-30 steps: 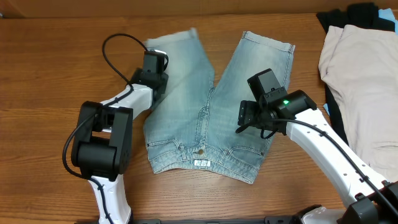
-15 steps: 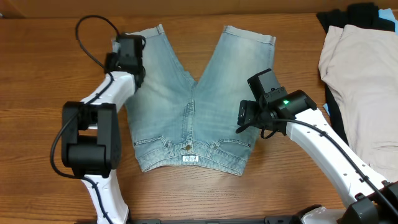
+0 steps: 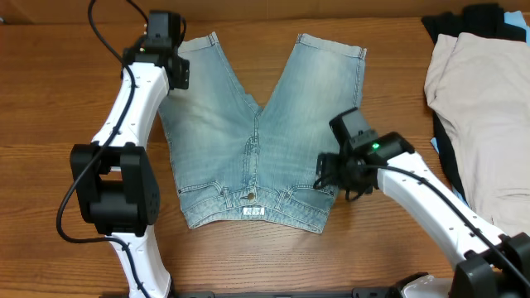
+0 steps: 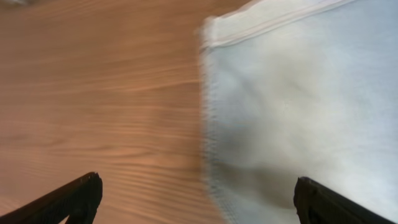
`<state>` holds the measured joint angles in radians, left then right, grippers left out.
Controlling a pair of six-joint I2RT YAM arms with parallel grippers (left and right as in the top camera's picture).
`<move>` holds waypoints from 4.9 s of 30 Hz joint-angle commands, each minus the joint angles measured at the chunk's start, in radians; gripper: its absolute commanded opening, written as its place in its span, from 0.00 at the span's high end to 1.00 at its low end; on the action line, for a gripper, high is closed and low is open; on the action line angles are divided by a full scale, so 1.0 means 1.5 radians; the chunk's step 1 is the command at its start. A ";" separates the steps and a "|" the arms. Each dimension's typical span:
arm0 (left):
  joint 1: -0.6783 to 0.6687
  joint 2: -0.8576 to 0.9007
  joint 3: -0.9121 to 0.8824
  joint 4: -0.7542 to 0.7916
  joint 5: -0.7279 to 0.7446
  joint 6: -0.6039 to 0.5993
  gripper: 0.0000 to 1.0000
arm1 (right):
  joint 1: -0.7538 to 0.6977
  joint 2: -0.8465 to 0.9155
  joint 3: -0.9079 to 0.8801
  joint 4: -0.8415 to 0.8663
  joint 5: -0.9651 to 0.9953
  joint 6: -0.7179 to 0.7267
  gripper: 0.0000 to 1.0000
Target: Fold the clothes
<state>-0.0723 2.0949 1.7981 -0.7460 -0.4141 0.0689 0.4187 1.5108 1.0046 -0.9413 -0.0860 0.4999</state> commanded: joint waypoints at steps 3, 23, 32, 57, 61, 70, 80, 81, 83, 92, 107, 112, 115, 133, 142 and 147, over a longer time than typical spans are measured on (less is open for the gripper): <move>-0.006 -0.012 0.082 -0.059 0.241 -0.021 0.00 | 0.013 0.003 -0.072 0.054 -0.105 0.001 0.31; -0.047 -0.012 0.083 -0.051 0.272 -0.013 0.00 | 0.087 0.003 -0.178 0.069 0.023 0.159 0.96; -0.108 -0.010 0.083 0.006 0.279 0.005 0.00 | -0.057 0.003 -0.173 0.039 0.038 0.145 0.96; -0.254 0.211 0.081 0.308 0.344 0.071 0.02 | -0.355 0.003 0.069 -0.002 -0.031 -0.005 0.30; -0.264 0.230 0.081 0.308 0.349 0.055 0.08 | -0.355 0.003 0.107 -0.028 -0.031 -0.008 0.30; -0.271 0.237 0.081 0.305 0.339 0.054 0.53 | -0.355 0.003 0.108 -0.033 -0.031 -0.007 0.30; -0.266 0.237 0.081 0.253 0.233 0.039 0.95 | -0.355 0.003 0.108 -0.035 -0.031 -0.007 0.30; -0.264 0.237 0.081 0.250 0.221 0.030 0.96 | -0.355 0.003 0.108 -0.035 -0.031 -0.007 0.30; -0.260 0.237 0.081 0.243 0.205 0.016 0.96 | -0.354 0.003 0.108 -0.036 -0.032 -0.007 0.30; -0.222 0.237 0.081 0.192 0.155 -0.011 0.96 | -0.354 0.003 0.108 -0.040 -0.032 -0.007 0.30; -0.035 0.237 0.081 -0.113 0.055 -0.145 0.85 | -0.253 0.004 0.104 0.039 -0.031 -0.006 0.30; 0.034 0.237 0.081 -0.244 0.065 -0.214 0.82 | -0.184 0.033 0.096 0.110 0.003 0.014 0.30; 0.066 0.237 0.071 -0.289 0.088 -0.236 0.81 | -0.162 0.065 0.096 0.138 0.004 0.016 0.30; 0.113 0.229 0.038 -0.282 0.245 -0.165 0.77 | -0.096 0.214 0.097 0.401 -0.026 -0.147 0.32; 0.105 0.171 0.132 -0.281 0.277 -0.148 0.59 | -0.084 0.223 0.122 0.427 -0.052 -0.139 0.34; 0.095 0.097 0.167 -0.279 0.306 -0.098 0.14 | -0.075 0.233 0.130 0.454 -0.102 -0.053 0.34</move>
<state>0.0860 2.3508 1.9995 -1.1690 -0.0242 -0.1478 0.2905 1.8397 1.1606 -0.2852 -0.1871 0.3397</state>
